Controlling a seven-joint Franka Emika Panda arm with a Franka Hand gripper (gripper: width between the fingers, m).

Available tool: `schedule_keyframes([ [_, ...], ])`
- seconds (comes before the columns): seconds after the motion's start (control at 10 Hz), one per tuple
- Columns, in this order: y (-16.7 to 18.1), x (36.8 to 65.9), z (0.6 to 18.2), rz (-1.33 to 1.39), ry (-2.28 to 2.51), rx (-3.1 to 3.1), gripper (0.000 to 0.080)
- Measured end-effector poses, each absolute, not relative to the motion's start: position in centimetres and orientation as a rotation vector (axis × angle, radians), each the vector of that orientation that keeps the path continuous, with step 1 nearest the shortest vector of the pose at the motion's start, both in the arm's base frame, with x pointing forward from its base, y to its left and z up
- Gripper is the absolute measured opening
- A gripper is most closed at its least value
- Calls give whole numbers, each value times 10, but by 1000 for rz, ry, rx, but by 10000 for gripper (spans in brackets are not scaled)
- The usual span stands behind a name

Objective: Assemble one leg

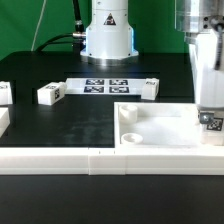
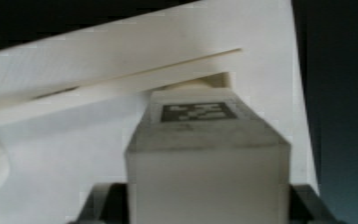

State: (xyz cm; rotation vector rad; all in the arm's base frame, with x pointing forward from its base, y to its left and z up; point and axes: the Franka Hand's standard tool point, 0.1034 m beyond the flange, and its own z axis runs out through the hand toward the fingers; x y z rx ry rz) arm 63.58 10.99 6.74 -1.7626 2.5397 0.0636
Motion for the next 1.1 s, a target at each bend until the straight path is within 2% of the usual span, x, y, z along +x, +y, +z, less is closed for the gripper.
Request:
schedule_keyframes([
  [0.8, 110, 634, 68, 25, 2543, -1756, 293],
  [1.0, 110, 634, 68, 25, 2542, -1759, 609],
  [1.1, 110, 634, 68, 25, 2541, -1759, 609],
])
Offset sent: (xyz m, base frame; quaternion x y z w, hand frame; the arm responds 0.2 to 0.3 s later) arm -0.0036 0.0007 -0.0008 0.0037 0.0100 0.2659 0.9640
